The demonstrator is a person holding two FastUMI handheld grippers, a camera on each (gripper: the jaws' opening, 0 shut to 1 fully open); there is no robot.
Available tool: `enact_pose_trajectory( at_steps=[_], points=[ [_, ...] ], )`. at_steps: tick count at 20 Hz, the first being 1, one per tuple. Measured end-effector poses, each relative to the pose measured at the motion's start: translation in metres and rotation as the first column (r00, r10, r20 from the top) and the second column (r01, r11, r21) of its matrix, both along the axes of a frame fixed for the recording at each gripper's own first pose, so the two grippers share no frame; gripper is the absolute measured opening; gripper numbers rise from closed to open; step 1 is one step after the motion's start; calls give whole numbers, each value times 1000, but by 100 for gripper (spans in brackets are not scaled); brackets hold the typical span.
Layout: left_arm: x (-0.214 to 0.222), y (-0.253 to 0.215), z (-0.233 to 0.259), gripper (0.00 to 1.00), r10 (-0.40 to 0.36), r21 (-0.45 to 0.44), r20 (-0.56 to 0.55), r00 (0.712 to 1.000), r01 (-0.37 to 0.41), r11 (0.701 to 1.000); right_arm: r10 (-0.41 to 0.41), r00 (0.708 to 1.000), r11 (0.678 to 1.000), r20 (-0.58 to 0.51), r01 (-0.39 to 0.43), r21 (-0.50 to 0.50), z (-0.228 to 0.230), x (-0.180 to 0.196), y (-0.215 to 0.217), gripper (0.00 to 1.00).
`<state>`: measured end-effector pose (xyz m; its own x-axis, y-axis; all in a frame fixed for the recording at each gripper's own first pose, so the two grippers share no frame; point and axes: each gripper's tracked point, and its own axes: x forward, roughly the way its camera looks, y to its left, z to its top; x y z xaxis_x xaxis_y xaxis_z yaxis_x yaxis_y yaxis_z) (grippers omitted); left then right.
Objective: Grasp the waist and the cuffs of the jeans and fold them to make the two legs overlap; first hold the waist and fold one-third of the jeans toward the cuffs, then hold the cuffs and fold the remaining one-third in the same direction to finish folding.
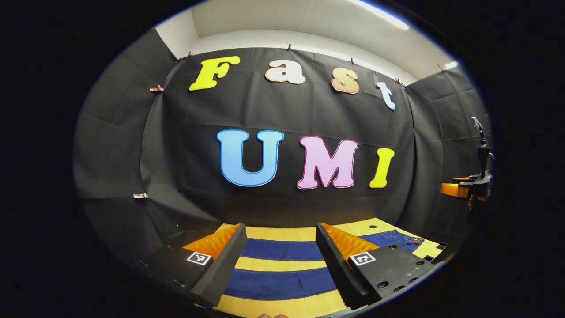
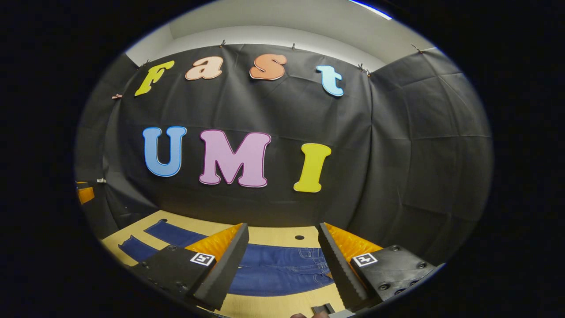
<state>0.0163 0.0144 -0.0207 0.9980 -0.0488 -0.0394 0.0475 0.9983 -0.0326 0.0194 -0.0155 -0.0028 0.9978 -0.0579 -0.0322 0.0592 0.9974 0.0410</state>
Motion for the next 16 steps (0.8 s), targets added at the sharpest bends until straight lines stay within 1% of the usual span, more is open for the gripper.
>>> enact_pose_trajectory(
  at_steps=[2, 3, 4, 7, 9, 10, 11, 13, 15, 16],
  points=[
    [0, 4, -10, 98, -27, -29, -29, 999, 27, 999, 0, 1000, 1000, -11, 0, -4, -3, 7, -7, 97],
    [0, 10, -14, 98, -33, -30, -45, 998, 31, 999, 2, 1000, 1000, -23, -2, -11, -7, 10, -11, 97],
    [2, 21, -20, 98, -34, -17, -60, 998, 33, 999, 8, 999, 1000, -38, -8, -16, -11, 14, -15, 97],
    [8, 40, -40, 98, -79, 60, -119, 990, 86, 994, 47, 995, 997, -91, -51, -49, -27, 30, -31, 97],
    [12, 50, -59, 99, -114, 103, -179, 977, 134, 986, 80, 985, 994, -154, -91, -67, -45, 43, -42, 97],
    [15, 52, -69, 99, -143, 114, -209, 967, 170, 979, 110, 979, 989, -170, -125, -75, -54, 50, -43, 97],
    [17, 50, -77, 98, -188, 115, -242, 952, 220, 969, 144, 968, 983, -203, -164, -86, -69, 59, -45, 97],
    [23, 48, -103, 99, -265, 123, -317, 911, 316, 941, 207, 929, 962, -306, -250, -110, -113, 75, -49, 97],
    [32, 51, -130, 98, -317, 145, -396, 862, 400, 905, 257, 870, 928, -420, -343, -143, -161, 89, -54, 97],
    [34, 52, -148, 98, -338, 151, -449, 827, 443, 884, 286, 834, 908, -471, -393, -145, -182, 94, -53, 98]
  ],
)
